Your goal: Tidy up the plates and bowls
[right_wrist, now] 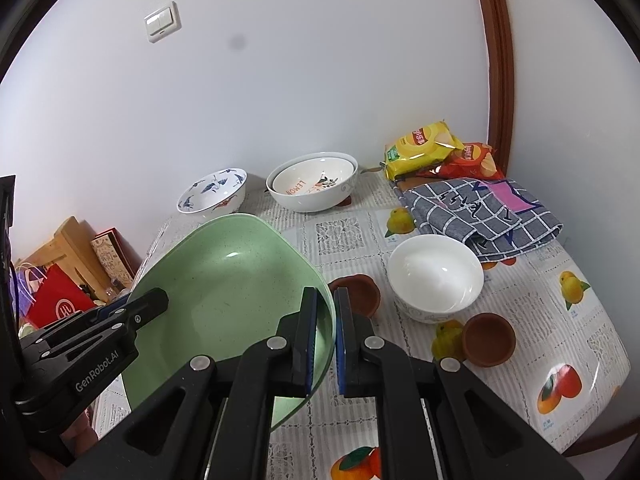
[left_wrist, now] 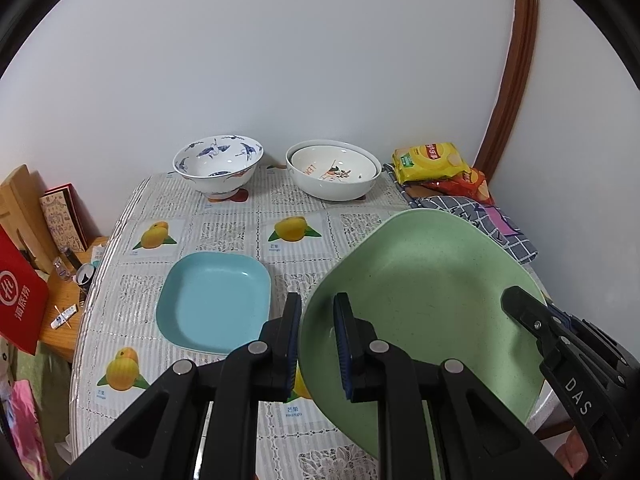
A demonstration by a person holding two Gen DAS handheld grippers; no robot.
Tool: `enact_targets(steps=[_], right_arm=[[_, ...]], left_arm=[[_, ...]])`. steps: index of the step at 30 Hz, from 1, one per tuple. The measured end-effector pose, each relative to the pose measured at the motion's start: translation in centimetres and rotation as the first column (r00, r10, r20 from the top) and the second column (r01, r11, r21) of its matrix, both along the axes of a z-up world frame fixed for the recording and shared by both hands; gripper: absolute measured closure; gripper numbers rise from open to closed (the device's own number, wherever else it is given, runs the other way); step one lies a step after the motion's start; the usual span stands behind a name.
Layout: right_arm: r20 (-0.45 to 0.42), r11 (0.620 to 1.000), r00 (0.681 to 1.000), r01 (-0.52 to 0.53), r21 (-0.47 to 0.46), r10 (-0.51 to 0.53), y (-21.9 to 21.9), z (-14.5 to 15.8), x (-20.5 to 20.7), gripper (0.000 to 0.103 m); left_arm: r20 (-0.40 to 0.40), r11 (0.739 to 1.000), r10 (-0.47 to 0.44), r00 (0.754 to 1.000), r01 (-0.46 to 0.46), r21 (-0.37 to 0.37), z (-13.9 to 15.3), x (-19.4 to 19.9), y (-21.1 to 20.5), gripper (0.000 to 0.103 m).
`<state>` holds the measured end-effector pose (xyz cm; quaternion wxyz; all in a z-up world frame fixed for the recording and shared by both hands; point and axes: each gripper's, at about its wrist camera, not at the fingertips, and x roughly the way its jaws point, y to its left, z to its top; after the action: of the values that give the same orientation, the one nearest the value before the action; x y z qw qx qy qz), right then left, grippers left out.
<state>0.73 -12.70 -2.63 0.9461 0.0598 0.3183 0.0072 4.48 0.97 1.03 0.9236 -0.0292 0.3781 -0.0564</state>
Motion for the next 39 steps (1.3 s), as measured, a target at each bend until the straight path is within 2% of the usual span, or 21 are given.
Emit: enact_targets(steps=[10,25,39], right_arm=[[0.0,1.0,1.0,0.021,-0.005,-0.021,0.1,-0.1,-0.9,0.095],[-0.024,1.0,0.999,-0.021,-0.002,0.021,1.5,-1.0,1.4,0.095],[-0.029,1.0,0.999,-0.022,0.02,0.022,1.2,-1.2,2.4,0.095]], left_arm=[[-0.004,1.0,-0.015,1.0,0.015,-0.011,-0.1,-0.1,0.2,0.087],[-0.022,0.999,0.033,0.999,-0.033,-0.017,-0.7,1.3,1.7,0.087],[-0.017,1.0,0.029,0.999,-0.029,-0.002,-0.4,2.0,1.5,0.087]])
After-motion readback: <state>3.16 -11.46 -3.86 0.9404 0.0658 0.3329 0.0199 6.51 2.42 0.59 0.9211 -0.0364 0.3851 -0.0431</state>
